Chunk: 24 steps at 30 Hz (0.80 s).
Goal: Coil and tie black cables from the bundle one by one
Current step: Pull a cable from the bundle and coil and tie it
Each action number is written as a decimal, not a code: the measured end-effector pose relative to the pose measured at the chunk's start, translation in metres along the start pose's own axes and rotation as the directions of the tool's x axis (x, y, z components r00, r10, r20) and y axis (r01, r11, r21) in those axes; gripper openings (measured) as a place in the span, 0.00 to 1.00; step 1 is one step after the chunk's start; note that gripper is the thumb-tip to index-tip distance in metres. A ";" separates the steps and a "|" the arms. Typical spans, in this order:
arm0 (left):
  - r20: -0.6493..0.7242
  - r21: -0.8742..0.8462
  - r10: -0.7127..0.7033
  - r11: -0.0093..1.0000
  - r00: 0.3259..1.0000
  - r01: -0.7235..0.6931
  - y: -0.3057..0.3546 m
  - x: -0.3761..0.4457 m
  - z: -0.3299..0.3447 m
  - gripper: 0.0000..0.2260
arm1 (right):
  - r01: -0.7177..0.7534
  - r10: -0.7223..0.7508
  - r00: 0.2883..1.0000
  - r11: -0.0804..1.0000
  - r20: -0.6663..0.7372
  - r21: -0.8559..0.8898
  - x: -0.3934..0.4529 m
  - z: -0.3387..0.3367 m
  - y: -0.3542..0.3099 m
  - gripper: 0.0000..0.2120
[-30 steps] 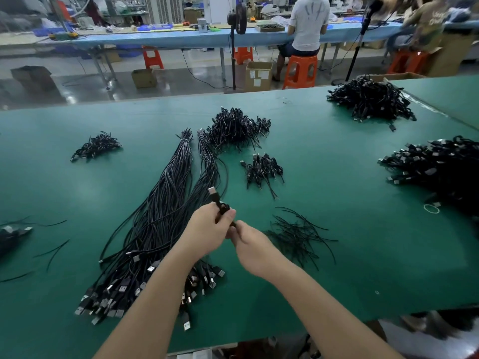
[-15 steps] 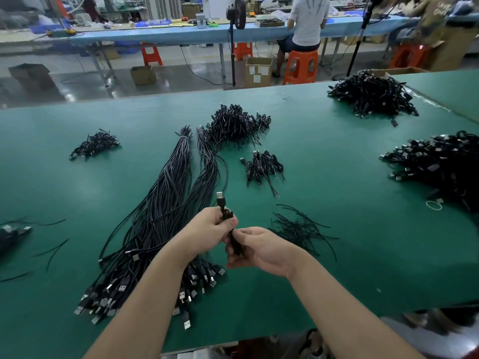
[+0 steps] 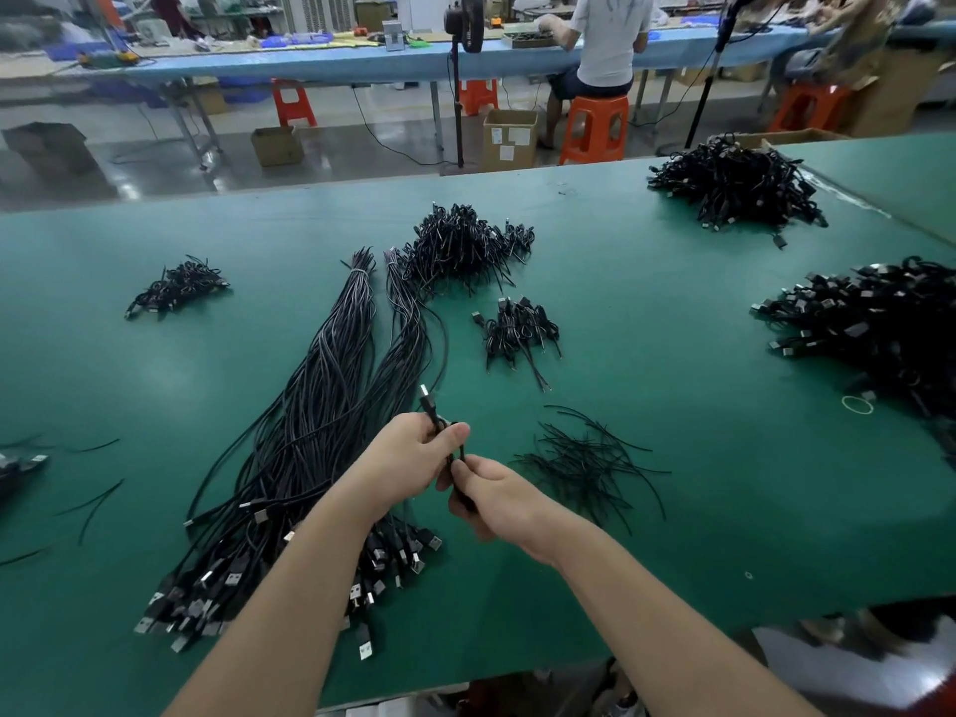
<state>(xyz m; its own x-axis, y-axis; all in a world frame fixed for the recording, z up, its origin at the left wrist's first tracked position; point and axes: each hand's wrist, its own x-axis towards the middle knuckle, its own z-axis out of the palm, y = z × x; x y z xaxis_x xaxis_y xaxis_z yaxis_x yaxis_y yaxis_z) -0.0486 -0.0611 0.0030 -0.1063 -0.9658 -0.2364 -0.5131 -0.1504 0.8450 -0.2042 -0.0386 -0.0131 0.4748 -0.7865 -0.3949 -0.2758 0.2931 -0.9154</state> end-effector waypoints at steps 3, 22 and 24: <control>0.009 0.105 0.033 0.994 0.999 -0.033 -0.002 0.002 0.003 0.22 | 0.012 -0.013 1.000 0.997 -0.017 -0.073 0.004 0.001 0.004 0.15; -0.109 0.319 0.065 0.947 0.992 -0.027 -0.021 0.016 0.019 0.12 | 0.068 -0.076 0.995 0.991 -0.060 -0.119 0.020 0.002 0.036 0.15; -0.133 0.325 0.065 0.945 0.989 -0.018 -0.019 0.021 0.020 0.11 | 0.109 -0.148 0.982 0.951 -0.115 -0.291 0.024 0.007 0.035 0.18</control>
<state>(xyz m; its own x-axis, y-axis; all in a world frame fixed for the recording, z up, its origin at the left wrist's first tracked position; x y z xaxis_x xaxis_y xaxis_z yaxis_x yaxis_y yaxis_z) -0.0582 -0.0739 -0.0270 -0.0252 -0.9930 -0.1153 -0.7603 -0.0558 0.6472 -0.1965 -0.0440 -0.0551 0.4107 -0.8786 -0.2436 -0.4533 0.0350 -0.8907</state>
